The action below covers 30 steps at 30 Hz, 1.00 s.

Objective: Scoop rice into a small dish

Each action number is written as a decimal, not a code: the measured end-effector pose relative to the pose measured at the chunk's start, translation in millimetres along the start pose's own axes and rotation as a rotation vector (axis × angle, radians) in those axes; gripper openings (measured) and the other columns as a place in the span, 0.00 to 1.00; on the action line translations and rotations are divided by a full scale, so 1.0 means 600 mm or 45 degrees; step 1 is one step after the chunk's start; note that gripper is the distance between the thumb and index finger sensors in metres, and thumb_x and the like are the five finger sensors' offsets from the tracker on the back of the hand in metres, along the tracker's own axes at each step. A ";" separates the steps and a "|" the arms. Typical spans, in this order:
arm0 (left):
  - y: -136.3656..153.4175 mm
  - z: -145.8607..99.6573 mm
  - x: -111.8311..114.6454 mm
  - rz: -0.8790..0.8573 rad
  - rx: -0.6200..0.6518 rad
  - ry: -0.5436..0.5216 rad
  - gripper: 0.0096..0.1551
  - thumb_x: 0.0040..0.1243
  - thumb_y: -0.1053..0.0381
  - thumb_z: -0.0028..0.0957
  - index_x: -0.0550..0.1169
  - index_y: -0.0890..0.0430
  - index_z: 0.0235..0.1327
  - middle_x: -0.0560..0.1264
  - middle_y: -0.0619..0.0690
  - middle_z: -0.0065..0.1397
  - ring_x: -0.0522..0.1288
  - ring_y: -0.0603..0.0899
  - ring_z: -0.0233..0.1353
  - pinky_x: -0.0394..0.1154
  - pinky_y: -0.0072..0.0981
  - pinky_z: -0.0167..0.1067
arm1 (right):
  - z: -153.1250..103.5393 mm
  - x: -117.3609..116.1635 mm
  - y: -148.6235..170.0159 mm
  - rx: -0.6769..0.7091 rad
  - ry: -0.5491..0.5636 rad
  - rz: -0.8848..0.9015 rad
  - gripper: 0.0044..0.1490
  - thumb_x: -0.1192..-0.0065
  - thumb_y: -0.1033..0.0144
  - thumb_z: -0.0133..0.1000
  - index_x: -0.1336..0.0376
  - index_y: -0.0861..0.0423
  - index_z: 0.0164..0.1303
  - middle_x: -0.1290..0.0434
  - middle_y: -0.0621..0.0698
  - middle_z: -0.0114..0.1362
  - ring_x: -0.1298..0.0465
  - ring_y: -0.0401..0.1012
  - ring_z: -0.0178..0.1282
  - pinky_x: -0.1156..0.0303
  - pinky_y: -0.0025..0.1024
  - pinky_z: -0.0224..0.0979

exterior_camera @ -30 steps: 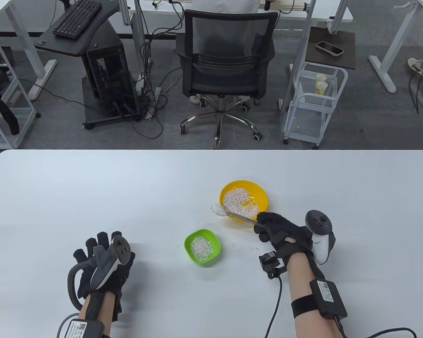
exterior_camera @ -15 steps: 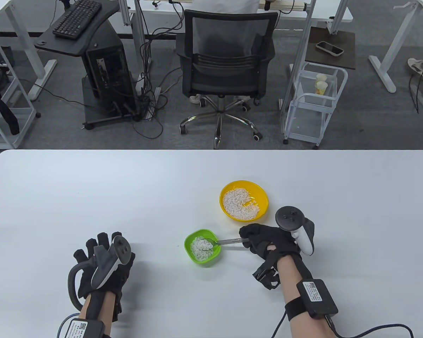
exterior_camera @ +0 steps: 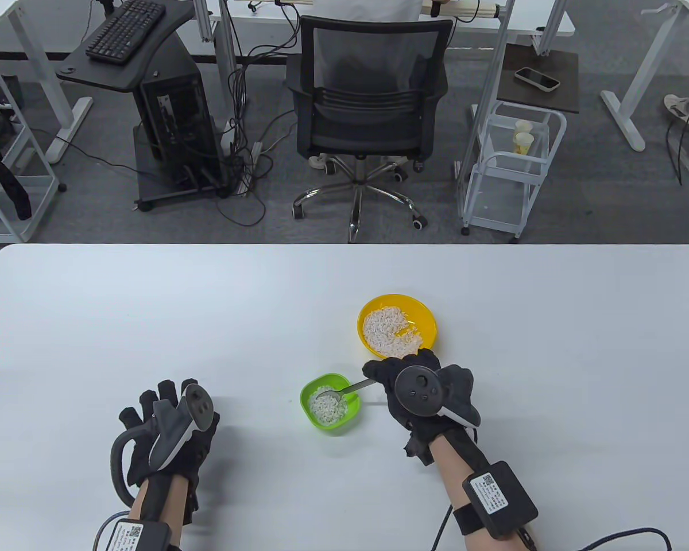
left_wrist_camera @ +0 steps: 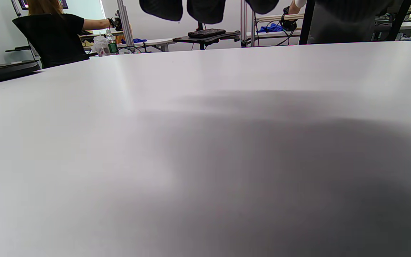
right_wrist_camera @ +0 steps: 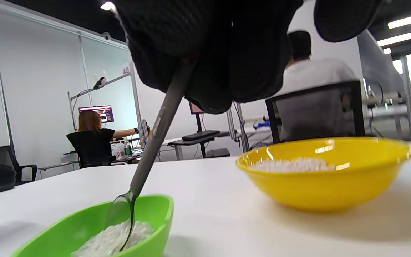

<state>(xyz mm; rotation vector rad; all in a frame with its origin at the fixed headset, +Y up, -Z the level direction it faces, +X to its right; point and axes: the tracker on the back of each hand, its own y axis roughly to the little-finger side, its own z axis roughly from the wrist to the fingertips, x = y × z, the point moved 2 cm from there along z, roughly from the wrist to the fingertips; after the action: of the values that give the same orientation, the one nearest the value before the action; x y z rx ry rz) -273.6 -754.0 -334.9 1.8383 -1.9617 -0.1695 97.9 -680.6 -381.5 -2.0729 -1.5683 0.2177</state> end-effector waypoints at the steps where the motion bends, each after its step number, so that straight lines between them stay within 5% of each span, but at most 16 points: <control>1: 0.000 0.000 0.000 0.005 -0.002 0.001 0.43 0.47 0.28 0.50 0.53 0.34 0.80 0.52 0.43 0.91 0.52 0.58 0.90 0.46 0.65 0.81 | -0.001 0.003 -0.002 0.015 0.020 -0.025 0.24 0.43 0.75 0.58 0.29 0.47 0.63 0.19 0.54 0.64 0.22 0.55 0.58 0.43 0.74 0.73; 15: 0.001 0.000 -0.001 -0.001 -0.003 0.008 0.43 0.47 0.28 0.50 0.53 0.34 0.80 0.52 0.43 0.91 0.52 0.59 0.90 0.46 0.65 0.82 | -0.016 0.031 -0.024 0.221 0.246 -0.316 0.24 0.44 0.72 0.57 0.29 0.45 0.62 0.19 0.51 0.64 0.21 0.52 0.57 0.40 0.71 0.74; 17: 0.001 -0.001 -0.001 0.005 -0.005 0.009 0.43 0.47 0.28 0.50 0.53 0.34 0.80 0.52 0.43 0.91 0.52 0.59 0.90 0.46 0.65 0.81 | -0.014 0.053 -0.015 0.162 0.325 -0.165 0.24 0.43 0.72 0.58 0.29 0.46 0.63 0.18 0.52 0.63 0.20 0.52 0.56 0.40 0.71 0.73; 22: 0.002 -0.001 0.001 0.009 -0.008 0.015 0.43 0.47 0.28 0.50 0.53 0.34 0.80 0.52 0.43 0.91 0.52 0.59 0.90 0.46 0.65 0.81 | -0.025 0.084 0.069 -0.370 0.647 0.083 0.25 0.41 0.73 0.59 0.30 0.55 0.67 0.17 0.58 0.59 0.19 0.55 0.51 0.43 0.74 0.71; 30: 0.006 0.003 0.000 0.017 -0.028 0.010 0.43 0.47 0.28 0.50 0.53 0.34 0.80 0.52 0.43 0.91 0.52 0.58 0.90 0.46 0.65 0.81 | -0.057 0.001 0.230 -1.131 0.477 0.549 0.26 0.41 0.75 0.60 0.32 0.64 0.69 0.18 0.64 0.58 0.20 0.59 0.49 0.45 0.76 0.69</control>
<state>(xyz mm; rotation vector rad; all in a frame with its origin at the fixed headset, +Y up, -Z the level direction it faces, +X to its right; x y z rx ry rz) -277.3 -754.1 -335.0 1.8085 -1.9588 -0.1788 229.5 -716.8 -421.1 -2.8700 -1.0444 -0.8188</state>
